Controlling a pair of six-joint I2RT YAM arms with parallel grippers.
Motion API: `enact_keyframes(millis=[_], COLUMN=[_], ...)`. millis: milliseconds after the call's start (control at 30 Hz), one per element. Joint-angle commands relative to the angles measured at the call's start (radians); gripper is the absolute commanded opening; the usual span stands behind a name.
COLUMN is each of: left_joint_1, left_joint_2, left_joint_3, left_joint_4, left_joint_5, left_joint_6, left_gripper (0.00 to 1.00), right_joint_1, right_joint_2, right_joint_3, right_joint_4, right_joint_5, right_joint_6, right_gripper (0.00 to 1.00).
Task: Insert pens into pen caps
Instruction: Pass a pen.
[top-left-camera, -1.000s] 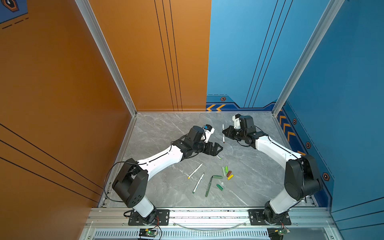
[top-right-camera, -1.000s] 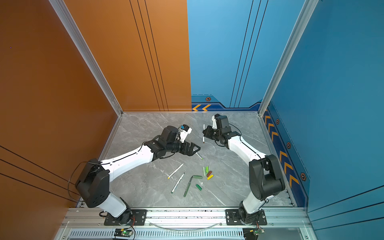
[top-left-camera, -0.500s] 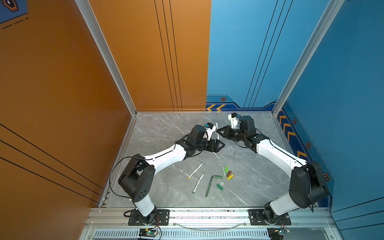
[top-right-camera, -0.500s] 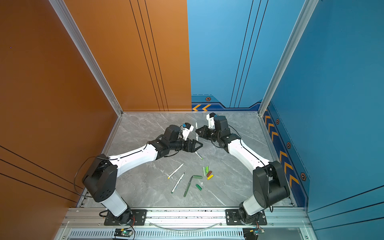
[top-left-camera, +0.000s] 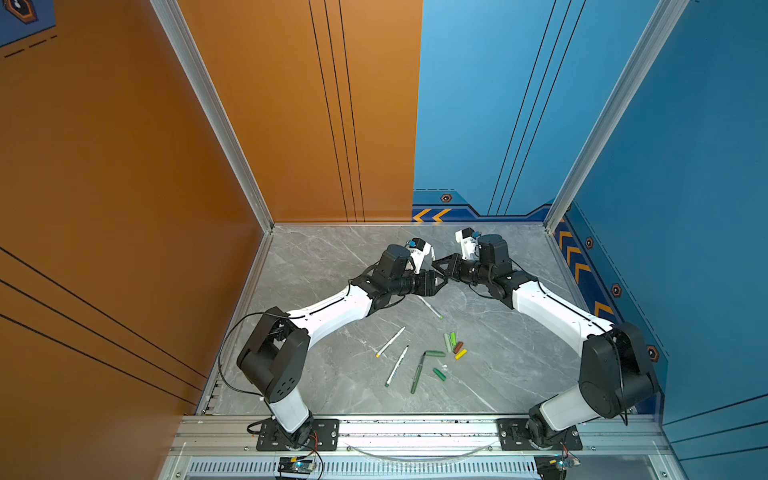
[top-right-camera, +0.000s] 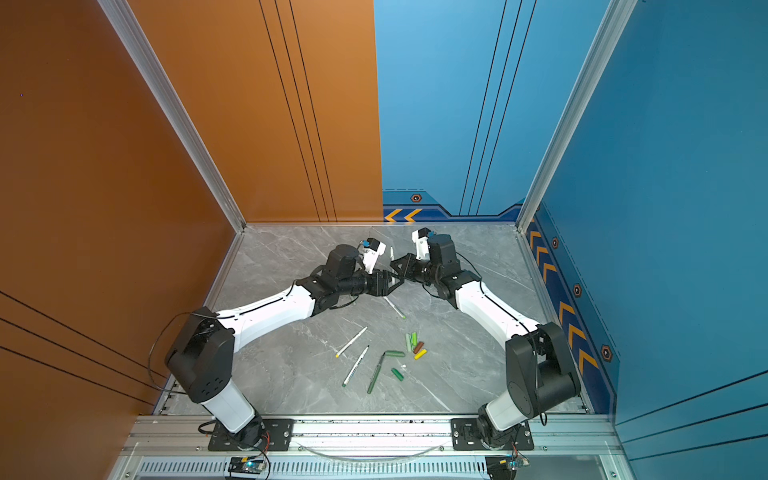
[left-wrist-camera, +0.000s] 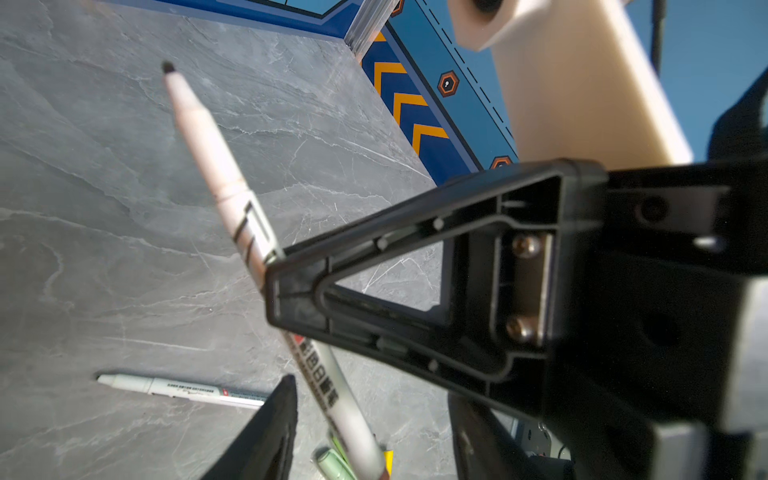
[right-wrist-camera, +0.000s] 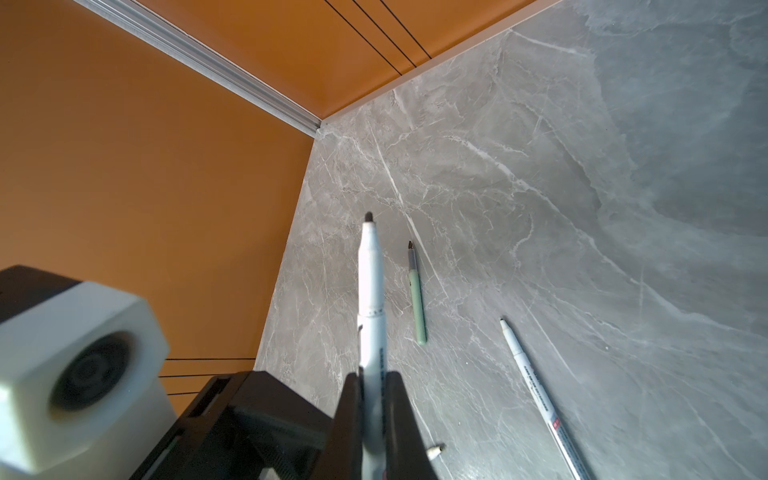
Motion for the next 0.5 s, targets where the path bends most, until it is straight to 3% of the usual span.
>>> enact_keyframes(millis=[0, 467], left_joint_1=[0.014, 0.020], left_joint_2=[0.033, 0.035], left_joint_3=[0.035, 0.040], left_joint_4=[0.018, 0.018], left_joint_5=[-0.019, -0.035], left_joint_6=[-0.012, -0.010], left_gripper=[0.54, 0.14], right_joint_1=[0.008, 0.005], right_joint_2=[-0.038, -0.055], right_joint_3=[-0.019, -0.034], right_joint_4=[0.028, 0.031], right_joint_5=[-0.028, -0.026], right_joint_6=[0.009, 0.006], right_gripper=[0.00, 0.02])
